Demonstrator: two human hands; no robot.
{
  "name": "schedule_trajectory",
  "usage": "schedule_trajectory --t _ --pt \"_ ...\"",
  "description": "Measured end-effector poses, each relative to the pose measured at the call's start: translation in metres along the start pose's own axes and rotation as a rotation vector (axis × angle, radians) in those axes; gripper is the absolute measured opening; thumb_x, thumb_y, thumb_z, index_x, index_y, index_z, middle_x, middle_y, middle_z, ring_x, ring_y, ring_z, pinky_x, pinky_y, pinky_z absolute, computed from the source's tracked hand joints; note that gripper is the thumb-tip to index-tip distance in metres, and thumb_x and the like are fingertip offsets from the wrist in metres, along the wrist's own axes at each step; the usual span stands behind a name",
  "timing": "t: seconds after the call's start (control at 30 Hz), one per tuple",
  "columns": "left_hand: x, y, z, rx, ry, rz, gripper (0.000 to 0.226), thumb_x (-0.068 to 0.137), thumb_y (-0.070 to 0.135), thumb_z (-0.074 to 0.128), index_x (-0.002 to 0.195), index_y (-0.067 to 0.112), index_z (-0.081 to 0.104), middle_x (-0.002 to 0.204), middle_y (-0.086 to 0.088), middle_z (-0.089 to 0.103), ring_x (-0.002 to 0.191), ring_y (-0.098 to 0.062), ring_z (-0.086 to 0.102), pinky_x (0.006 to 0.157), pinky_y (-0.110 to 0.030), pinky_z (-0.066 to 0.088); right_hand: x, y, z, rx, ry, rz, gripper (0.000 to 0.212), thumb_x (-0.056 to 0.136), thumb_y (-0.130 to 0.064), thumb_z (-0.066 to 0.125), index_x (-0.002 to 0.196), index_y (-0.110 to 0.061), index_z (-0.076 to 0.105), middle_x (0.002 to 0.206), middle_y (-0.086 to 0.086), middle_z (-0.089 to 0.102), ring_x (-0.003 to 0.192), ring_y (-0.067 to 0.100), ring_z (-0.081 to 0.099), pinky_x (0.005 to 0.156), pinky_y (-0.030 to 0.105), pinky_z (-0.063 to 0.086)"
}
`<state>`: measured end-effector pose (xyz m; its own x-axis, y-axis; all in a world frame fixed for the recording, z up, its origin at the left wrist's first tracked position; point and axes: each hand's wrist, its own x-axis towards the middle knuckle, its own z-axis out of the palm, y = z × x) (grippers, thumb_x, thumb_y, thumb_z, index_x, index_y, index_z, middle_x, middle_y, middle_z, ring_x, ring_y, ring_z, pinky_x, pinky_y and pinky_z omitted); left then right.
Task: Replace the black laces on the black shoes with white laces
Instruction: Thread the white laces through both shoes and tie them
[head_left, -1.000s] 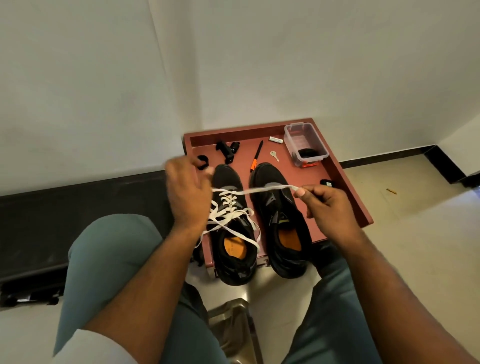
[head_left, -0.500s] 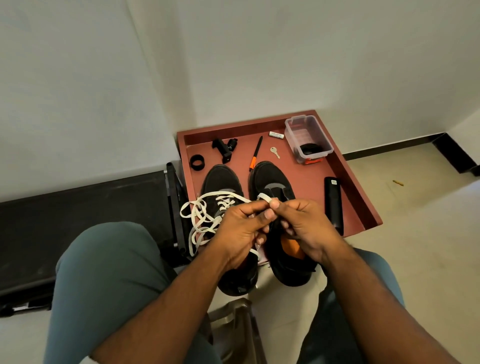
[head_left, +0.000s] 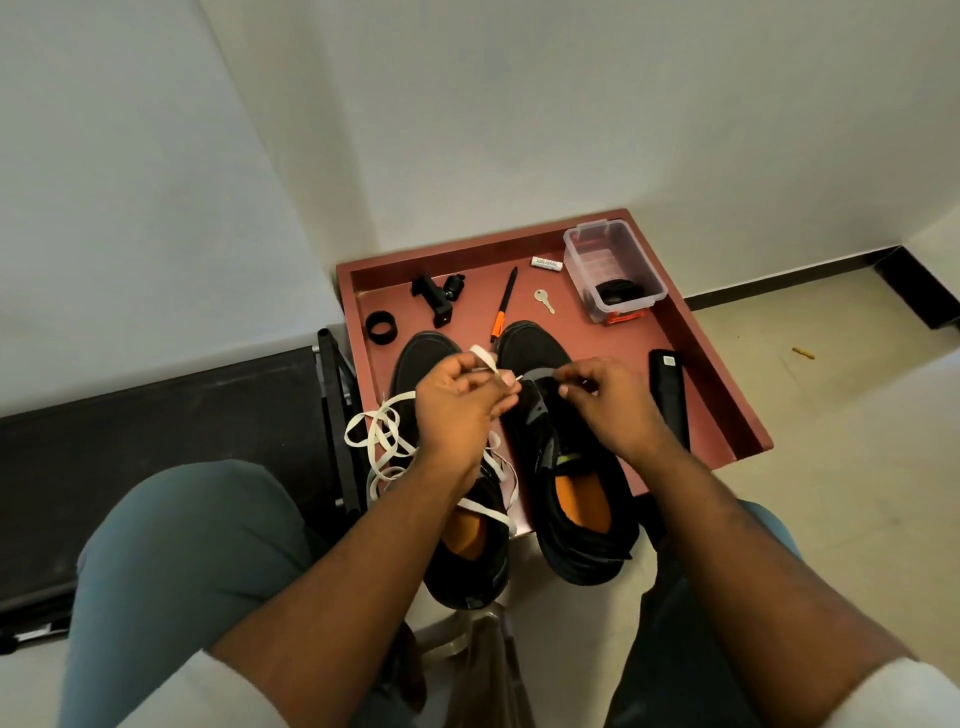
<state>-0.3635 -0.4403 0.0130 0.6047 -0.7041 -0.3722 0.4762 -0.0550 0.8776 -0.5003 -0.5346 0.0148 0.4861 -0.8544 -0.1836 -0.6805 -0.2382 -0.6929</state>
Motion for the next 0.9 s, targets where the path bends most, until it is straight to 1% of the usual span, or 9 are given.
schedule_trajectory --t 0.1,0.17,0.23,0.4,0.5,0.6,0.67,0.8,0.9 --pt "0.015 -0.007 0.013 0.231 -0.010 0.088 0.034 0.085 -0.009 0.065 0.105 0.016 0.054 0.077 -0.009 0.064 0.069 -0.017 0.068 0.059 -0.022 0.057 0.012 0.008 0.008 -0.362 -0.089 -0.077 0.027 0.088 -0.024 0.066 0.115 -0.027 0.068 0.109 -0.003 0.058 0.108 0.019 0.052 0.097 0.042 0.043" --pt "0.024 -0.015 0.019 0.329 -0.001 0.095 0.039 0.086 -0.008 0.064 0.097 0.026 0.050 0.076 -0.008 0.061 0.067 -0.018 0.066 0.056 -0.023 0.055 0.015 0.004 0.009 -0.461 -0.104 -0.083 0.032 0.087 -0.031 0.066 0.119 -0.031 0.065 0.112 -0.003 0.054 0.112 0.020 0.047 0.097 0.039 0.037" --pt "0.031 -0.021 0.023 0.353 0.039 0.089 0.039 0.087 -0.010 0.061 0.092 0.025 0.047 0.074 -0.007 0.054 0.066 -0.019 0.063 0.054 -0.023 0.054 0.017 0.000 0.010 -0.503 -0.093 -0.083 0.033 0.087 -0.035 0.065 0.121 -0.032 0.064 0.112 -0.002 0.052 0.113 0.021 0.045 0.096 0.039 0.034" --pt "0.038 -0.034 0.021 0.423 0.093 0.160 0.035 0.088 -0.016 0.052 0.099 0.015 0.041 0.070 0.001 0.046 0.054 0.003 0.057 0.055 -0.020 0.052 0.017 0.005 0.014 -0.441 -0.070 -0.086 0.030 0.087 -0.038 0.064 0.117 -0.033 0.066 0.102 -0.007 0.045 0.111 0.018 0.043 0.094 0.038 0.032" --pt "0.038 -0.039 0.021 0.528 0.119 0.251 0.036 0.088 -0.010 0.059 0.101 0.019 0.041 0.072 0.003 0.049 0.062 0.002 0.057 0.067 -0.029 0.058 0.016 0.008 0.016 -0.419 -0.067 -0.085 0.030 0.088 -0.039 0.064 0.117 -0.034 0.066 0.105 -0.006 0.049 0.109 0.017 0.043 0.094 0.038 0.032" --pt "0.035 -0.040 0.024 0.647 0.116 0.374 0.032 0.088 -0.008 0.060 0.106 0.014 0.044 0.072 0.008 0.049 0.064 0.009 0.055 0.064 -0.009 0.048 0.015 0.010 0.019 -0.375 -0.047 -0.078 0.028 0.087 -0.038 0.065 0.115 -0.035 0.067 0.103 -0.006 0.050 0.108 0.017 0.043 0.092 0.037 0.030" --pt "0.032 -0.040 0.027 0.695 0.098 0.407 0.030 0.089 -0.007 0.060 0.109 0.009 0.045 0.072 0.013 0.049 0.067 0.015 0.054 0.059 -0.004 0.043 0.015 0.011 0.020 -0.361 -0.036 -0.072 0.028 0.087 -0.038 0.065 0.115 -0.035 0.068 0.102 -0.007 0.049 0.107 0.016 0.043 0.091 0.037 0.030" --pt "0.031 -0.042 0.028 0.738 0.120 0.420 0.028 0.090 -0.005 0.059 0.110 0.009 0.046 0.074 0.014 0.049 0.066 0.008 0.055 0.060 -0.007 0.043 0.014 0.012 0.022 -0.348 -0.029 -0.056 0.031 0.087 -0.040 0.065 0.117 -0.036 0.066 0.102 -0.007 0.049 0.105 0.016 0.043 0.090 0.037 0.031" --pt "0.027 -0.046 0.027 0.795 0.125 0.483 0.028 0.090 -0.001 0.060 0.111 0.010 0.046 0.078 0.010 0.050 0.072 -0.005 0.057 0.066 -0.022 0.049 0.015 0.013 0.023 -0.325 -0.025 -0.041 0.031 0.086 -0.040 0.065 0.117 -0.037 0.066 0.102 -0.007 0.049 0.105 0.016 0.043 0.087 0.035 0.030"
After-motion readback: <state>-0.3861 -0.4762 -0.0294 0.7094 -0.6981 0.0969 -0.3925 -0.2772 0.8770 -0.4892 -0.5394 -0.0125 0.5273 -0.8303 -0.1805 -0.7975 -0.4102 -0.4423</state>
